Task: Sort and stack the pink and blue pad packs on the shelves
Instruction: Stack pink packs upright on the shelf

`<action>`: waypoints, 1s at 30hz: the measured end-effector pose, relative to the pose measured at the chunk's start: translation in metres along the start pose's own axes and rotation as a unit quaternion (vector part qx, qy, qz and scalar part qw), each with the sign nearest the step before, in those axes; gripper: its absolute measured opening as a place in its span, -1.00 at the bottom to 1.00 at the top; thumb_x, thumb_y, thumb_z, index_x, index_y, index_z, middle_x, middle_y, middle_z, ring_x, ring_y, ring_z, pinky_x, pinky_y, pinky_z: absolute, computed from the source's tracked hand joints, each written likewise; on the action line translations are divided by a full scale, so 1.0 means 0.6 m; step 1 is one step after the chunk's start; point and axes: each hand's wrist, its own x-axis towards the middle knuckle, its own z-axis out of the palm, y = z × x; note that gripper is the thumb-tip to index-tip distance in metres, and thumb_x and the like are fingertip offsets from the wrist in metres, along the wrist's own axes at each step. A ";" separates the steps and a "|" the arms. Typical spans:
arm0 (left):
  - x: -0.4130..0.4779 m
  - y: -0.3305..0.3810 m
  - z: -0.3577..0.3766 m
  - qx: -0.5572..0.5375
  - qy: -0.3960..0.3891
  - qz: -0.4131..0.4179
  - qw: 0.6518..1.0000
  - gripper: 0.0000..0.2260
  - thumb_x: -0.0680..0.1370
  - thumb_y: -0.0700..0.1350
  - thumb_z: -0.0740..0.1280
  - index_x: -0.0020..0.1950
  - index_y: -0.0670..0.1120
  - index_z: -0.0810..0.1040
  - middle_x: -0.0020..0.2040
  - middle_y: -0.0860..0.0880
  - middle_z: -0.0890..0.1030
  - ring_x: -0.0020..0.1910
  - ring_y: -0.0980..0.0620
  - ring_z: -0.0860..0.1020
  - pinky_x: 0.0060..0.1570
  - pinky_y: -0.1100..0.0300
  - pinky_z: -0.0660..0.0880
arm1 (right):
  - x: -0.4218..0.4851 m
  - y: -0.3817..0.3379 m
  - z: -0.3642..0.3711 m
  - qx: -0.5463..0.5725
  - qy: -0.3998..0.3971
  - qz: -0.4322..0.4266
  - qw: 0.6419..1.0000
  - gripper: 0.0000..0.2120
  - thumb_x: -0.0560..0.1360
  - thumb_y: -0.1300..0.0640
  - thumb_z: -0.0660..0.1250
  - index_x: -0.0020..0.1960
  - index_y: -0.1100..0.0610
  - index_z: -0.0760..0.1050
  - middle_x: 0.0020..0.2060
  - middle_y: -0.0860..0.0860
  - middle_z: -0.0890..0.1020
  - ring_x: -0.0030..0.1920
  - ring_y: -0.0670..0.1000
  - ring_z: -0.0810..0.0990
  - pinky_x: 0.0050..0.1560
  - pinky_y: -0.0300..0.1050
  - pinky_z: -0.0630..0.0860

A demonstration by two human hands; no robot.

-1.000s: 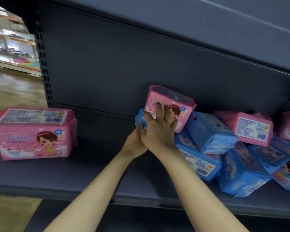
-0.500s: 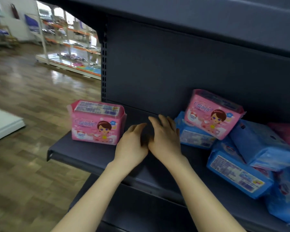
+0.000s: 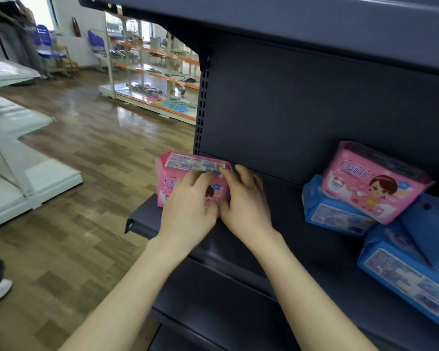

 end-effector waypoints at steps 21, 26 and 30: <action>0.077 -0.094 -0.020 0.088 -0.119 -0.125 0.981 -0.27 0.38 0.04 0.44 0.46 -0.06 0.19 0.49 -0.21 0.03 0.31 -0.33 0.35 0.10 -0.05 0.41 | 0.058 -0.033 0.036 -0.013 -0.042 0.091 0.995 -0.42 0.53 -0.02 0.26 0.47 0.01 0.11 0.48 0.12 -0.01 0.45 0.26 0.00 0.43 0.18 0.09; 0.087 -0.105 -0.008 0.056 -0.114 -0.109 0.986 -0.31 0.39 -0.05 0.45 0.45 -0.08 0.24 0.47 -0.21 0.13 0.33 -0.29 0.33 0.18 -0.03 0.35 | 0.065 -0.034 0.040 0.046 -0.039 0.089 0.994 -0.46 0.53 0.04 0.27 0.45 0.04 0.17 0.44 0.07 0.12 0.38 0.17 0.26 0.30 -0.01 0.27; 0.095 -0.107 0.003 0.014 -0.103 -0.089 0.991 -0.35 0.37 -0.11 0.47 0.41 -0.10 0.31 0.43 -0.22 0.21 0.36 -0.26 0.29 0.25 -0.01 0.30 | 0.071 -0.032 0.044 0.046 -0.011 0.083 0.995 -0.52 0.53 0.09 0.29 0.41 0.06 0.27 0.40 0.03 0.21 0.33 0.10 0.33 0.28 -0.06 0.27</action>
